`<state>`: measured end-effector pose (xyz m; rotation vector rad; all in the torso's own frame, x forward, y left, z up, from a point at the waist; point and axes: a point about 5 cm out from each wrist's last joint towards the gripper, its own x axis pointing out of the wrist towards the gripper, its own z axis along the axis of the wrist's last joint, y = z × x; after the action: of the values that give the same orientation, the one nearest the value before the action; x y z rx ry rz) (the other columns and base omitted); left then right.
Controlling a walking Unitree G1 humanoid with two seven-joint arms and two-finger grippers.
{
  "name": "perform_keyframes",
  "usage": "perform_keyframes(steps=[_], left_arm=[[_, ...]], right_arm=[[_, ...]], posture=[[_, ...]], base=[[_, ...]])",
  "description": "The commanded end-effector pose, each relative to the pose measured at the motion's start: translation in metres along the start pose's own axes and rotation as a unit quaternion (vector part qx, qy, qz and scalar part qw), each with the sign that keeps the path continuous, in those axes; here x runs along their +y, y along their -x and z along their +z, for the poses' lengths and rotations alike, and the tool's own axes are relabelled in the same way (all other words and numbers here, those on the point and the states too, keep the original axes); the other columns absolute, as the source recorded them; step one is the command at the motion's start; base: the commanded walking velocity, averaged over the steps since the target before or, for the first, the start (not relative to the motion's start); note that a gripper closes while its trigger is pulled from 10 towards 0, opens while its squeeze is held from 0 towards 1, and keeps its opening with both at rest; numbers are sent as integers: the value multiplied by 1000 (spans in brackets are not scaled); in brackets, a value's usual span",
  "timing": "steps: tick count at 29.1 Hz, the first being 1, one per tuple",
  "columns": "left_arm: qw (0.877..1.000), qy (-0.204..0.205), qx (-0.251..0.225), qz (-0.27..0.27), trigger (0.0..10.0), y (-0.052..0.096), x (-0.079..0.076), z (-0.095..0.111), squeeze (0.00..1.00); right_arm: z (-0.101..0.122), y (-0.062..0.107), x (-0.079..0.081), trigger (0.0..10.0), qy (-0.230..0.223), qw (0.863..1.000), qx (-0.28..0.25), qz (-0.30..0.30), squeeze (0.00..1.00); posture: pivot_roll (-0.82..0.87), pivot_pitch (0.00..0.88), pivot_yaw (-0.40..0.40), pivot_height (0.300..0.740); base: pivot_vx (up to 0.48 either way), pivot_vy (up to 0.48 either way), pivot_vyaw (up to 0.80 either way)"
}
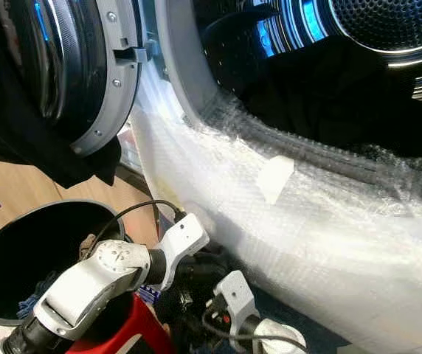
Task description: Clothes washing
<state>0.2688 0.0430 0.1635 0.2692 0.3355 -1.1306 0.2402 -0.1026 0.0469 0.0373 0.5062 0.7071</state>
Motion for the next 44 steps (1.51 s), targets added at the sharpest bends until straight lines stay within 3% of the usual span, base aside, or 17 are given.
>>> perform_keyframes(steps=[1,16,17,28,44], left_arm=[[999,-20,-33,-15,0,0,-5,17,0],[999,-20,-31,-14,0,-1,-5,16,0],[999,-26,-28,-8,0,0,0,16,0],[999,-36,-29,0,0,-2,9,22,0],[999,-39,-29,0,0,-2,12,23,0]], right_arm=[[-6,0,-7,10000,-17,999,17,-30,0],[-9,-4,-8,10000,-28,998,25,-41,0],[-6,-8,-14,0,-16,997,23,-66,0],[3,-12,-22,0,-21,996,2,-82,0],[-3,-10,-24,0,-16,995,2,-95,0]], posture=[[55,34,-30,740],[55,26,-24,740],[54,22,-18,740],[51,5,-14,740],[48,10,-7,740]], base=[[0,0,0],[0,0,0],[0,0,0],[0,0,0],[0,0,0]])
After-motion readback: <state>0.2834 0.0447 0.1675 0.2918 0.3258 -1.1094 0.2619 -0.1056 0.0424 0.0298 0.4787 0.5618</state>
